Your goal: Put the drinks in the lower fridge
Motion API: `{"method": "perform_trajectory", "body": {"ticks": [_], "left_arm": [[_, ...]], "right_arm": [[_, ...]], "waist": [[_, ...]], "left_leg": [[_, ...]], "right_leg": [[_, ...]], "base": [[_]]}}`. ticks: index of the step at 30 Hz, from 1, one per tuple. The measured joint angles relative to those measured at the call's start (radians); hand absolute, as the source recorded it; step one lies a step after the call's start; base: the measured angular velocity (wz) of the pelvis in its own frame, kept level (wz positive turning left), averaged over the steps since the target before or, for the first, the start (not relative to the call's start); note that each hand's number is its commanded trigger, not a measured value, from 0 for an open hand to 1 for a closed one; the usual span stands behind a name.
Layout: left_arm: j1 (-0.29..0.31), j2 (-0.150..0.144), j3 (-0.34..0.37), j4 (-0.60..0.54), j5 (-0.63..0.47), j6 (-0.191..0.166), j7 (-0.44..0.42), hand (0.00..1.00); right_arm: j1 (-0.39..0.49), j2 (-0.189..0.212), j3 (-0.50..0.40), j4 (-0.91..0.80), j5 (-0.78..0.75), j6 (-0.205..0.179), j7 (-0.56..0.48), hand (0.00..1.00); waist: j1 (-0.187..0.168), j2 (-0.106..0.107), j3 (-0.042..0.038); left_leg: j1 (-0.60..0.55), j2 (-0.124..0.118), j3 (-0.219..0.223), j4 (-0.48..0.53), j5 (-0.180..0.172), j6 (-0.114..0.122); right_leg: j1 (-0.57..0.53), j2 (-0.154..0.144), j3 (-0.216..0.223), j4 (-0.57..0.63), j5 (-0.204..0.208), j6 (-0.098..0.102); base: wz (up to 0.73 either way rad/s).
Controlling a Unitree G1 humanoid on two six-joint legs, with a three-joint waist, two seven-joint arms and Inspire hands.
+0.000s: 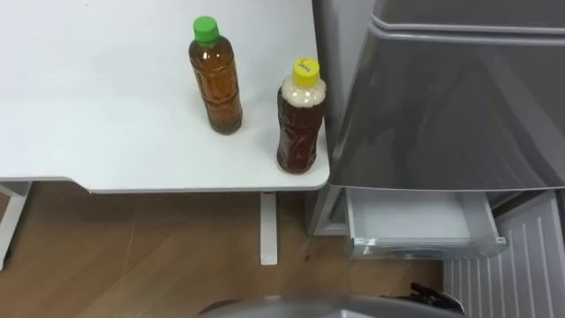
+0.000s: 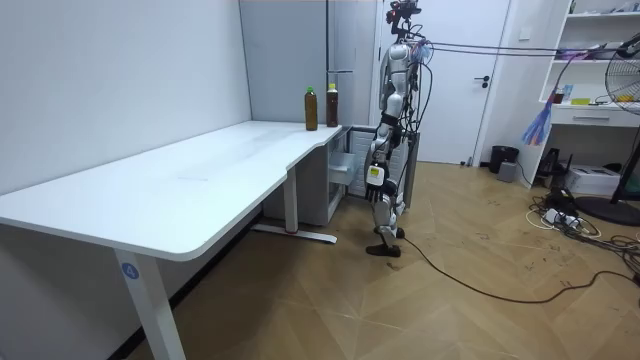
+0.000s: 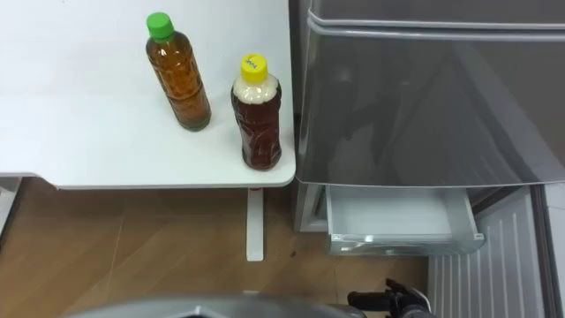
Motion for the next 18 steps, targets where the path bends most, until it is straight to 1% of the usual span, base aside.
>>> {"method": "perform_trajectory", "body": {"ticks": [11, 18], "left_arm": [[0.000, 0.001, 0.000, 0.007, -0.001, -0.003, 0.000, 0.00], [0.000, 0.001, 0.000, 0.012, -0.001, -0.003, 0.003, 0.00]], "right_arm": [[0.000, 0.000, 0.000, 0.000, 0.000, 0.000, 0.004, 0.00], [0.000, 0.000, 0.000, 0.000, 0.000, 0.001, 0.008, 0.00]], "waist": [[0.000, -0.001, 0.0004], [0.000, -0.003, 0.0020]], "left_leg": [[0.000, 0.000, 0.000, 0.000, 0.000, 0.000], [-0.004, 0.000, 0.000, -0.001, -0.001, -0.001]], "right_leg": [[-0.001, 0.000, 0.000, 0.000, 0.000, 0.000], [-0.007, 0.001, 0.000, 0.000, 0.000, 0.000]], "base": [[0.00], [0.00]]}}
